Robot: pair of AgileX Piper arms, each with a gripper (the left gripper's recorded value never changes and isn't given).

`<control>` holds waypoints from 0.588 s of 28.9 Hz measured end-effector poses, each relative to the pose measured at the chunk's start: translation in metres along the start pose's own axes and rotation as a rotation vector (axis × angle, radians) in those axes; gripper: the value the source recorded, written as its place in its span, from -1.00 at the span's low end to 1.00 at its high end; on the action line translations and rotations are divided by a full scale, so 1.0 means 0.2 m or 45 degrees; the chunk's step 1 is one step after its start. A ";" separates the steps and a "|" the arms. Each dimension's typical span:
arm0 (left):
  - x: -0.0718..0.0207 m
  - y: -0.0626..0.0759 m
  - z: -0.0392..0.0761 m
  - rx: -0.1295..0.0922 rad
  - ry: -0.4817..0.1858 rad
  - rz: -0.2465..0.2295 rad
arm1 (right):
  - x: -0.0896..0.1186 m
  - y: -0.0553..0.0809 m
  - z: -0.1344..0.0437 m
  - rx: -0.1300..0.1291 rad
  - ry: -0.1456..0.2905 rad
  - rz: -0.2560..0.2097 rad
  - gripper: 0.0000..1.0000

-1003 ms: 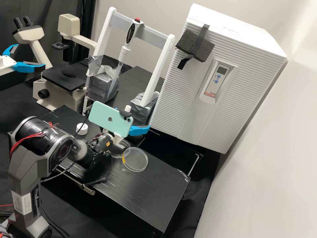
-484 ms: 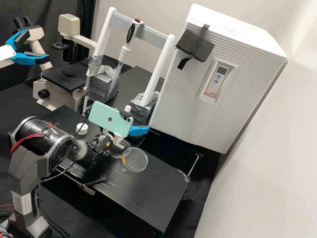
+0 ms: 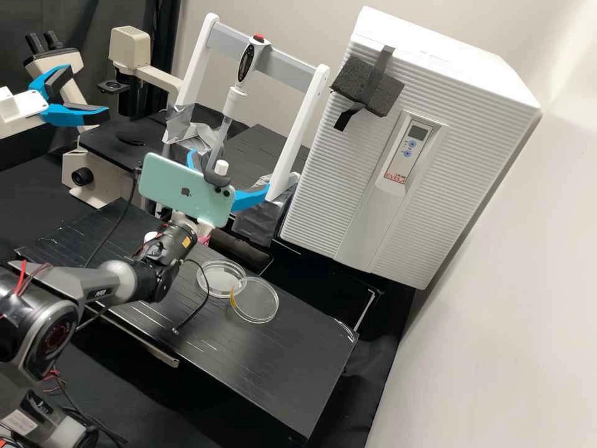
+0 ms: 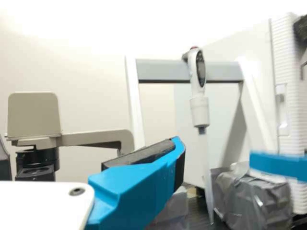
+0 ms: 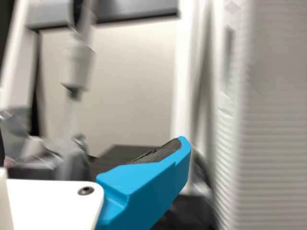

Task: Use the pipette

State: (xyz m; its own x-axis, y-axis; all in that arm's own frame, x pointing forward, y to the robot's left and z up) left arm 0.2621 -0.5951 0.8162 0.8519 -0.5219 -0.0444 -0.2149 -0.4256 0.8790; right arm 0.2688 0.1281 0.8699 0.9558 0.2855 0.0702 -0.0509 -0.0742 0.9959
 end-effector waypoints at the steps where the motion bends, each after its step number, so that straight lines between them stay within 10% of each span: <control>1: 0.009 -0.01 -0.01 0.002 0.011 -0.005 | 0.02 0.00 -0.03 -0.002 0.020 -0.006 1.00; 17: 0.073 -0.09 -0.05 -0.020 0.065 -0.052 | 0.42 0.05 -0.36 -0.052 0.010 -0.031 1.00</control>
State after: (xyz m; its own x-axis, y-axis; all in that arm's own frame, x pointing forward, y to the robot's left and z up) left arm 0.2828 -0.5878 0.8033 0.8831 -0.4658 -0.0563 -0.1723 -0.4337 0.8844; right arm 0.3280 0.2211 0.8899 0.9545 0.2945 0.0463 -0.0398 -0.0279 0.9988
